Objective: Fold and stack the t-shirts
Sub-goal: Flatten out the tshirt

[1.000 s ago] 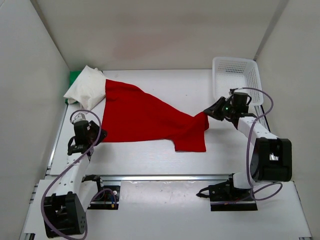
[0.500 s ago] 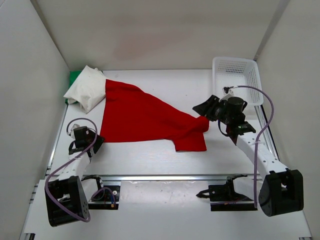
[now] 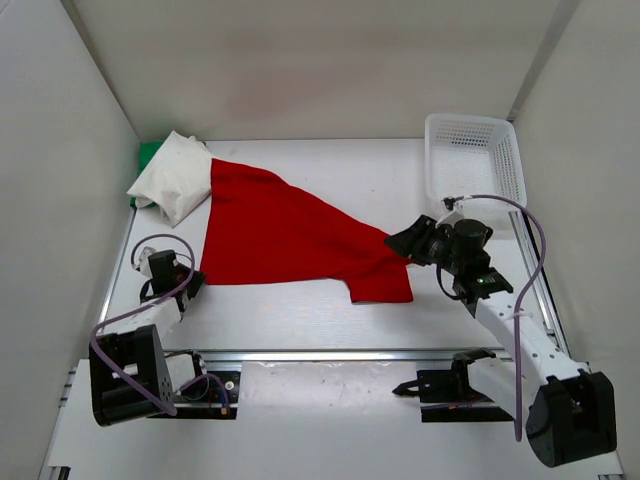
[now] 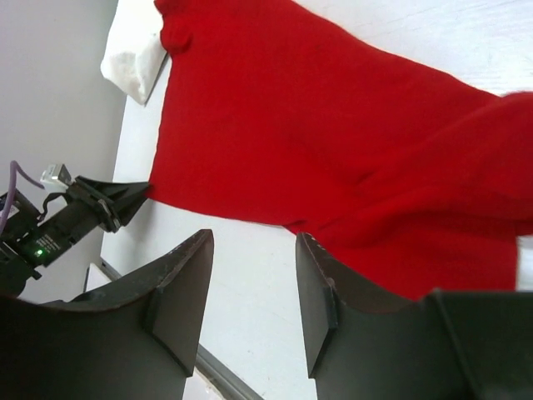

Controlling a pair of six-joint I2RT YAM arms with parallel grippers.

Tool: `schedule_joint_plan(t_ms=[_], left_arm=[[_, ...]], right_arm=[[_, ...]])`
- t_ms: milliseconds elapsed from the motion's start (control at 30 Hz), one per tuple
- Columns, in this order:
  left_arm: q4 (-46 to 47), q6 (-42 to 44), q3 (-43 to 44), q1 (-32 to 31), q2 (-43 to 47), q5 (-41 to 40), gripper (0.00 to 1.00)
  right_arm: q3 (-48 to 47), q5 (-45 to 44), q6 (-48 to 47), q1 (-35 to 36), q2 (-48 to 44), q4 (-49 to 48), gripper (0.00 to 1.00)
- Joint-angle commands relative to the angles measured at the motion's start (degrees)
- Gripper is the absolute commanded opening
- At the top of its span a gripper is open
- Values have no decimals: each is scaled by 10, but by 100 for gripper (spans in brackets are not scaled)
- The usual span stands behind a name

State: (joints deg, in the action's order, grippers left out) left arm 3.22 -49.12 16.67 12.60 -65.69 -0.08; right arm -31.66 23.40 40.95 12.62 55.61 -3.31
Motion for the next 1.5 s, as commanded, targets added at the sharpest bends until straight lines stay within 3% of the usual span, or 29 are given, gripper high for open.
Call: schedule_joint_plan(t_ms=[0,100,167,233,467,633,933,1233,1400,1467], left_arm=[[21,-5,13,-10,-22,-3,25],[29,-7,16,-8,-16,-2,7],[28,-4,18,-8,-2,-3,0],[28,-2,22,-18,32,-9,0],[27,17,63,-118,116,-59,0],[-1,34,42,-155,166,-65,0],[-66,52,45,-237,189,-144,3],[30,75,7,-240,203,-43,5],[-54,44,22,-243,212,-151,0],[-46,55,24,-245,217,-136,0]], right_arm=[[21,-4,-4,-14,-40,4,42],[46,-25,-11,-18,-80,46,42],[65,-57,-21,-9,-106,103,44],[87,-123,-25,-1,-127,151,44],[102,-182,-41,-44,-150,300,44],[85,-256,-10,23,-104,342,42],[105,-183,-39,-44,-46,274,40],[109,-152,-15,-10,23,204,37],[130,-144,-13,-17,25,180,35],[135,-147,-13,-12,34,170,33]])
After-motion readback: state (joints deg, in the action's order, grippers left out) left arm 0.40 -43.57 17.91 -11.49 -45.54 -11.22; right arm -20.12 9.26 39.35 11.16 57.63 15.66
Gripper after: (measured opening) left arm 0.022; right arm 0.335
